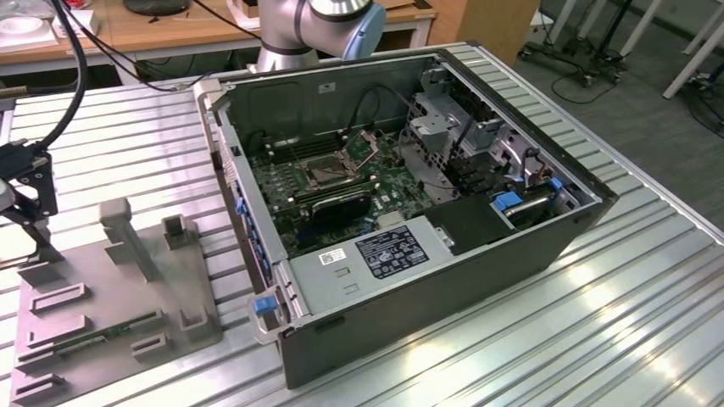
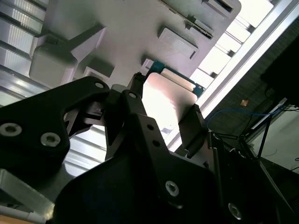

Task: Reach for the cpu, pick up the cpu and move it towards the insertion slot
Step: 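Pick up the cpu and move it towards the insertion slot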

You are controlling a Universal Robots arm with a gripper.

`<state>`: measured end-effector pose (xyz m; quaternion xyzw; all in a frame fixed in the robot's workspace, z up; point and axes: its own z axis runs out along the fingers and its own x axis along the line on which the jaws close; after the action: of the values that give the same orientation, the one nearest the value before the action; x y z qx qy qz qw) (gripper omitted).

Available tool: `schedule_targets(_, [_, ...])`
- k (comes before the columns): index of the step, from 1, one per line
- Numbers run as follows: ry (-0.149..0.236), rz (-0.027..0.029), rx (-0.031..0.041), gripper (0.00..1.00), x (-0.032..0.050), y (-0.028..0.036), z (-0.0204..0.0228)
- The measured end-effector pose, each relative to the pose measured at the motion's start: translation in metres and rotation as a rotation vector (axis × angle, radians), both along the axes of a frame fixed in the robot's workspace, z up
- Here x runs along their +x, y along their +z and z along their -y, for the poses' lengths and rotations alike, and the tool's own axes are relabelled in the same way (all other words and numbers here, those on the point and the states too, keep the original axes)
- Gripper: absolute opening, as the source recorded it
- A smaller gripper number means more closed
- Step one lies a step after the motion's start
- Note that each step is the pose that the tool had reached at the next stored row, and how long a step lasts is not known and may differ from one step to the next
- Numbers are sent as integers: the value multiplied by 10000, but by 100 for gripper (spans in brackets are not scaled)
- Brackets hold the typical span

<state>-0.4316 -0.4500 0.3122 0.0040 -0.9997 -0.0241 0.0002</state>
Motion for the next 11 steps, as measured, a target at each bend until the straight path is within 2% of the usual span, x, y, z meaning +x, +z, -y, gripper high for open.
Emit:
schedule_targets(6, [0,-1,2,55,0,33,0])
schedule_targets(11, [0,0,4,55,0,137,0])
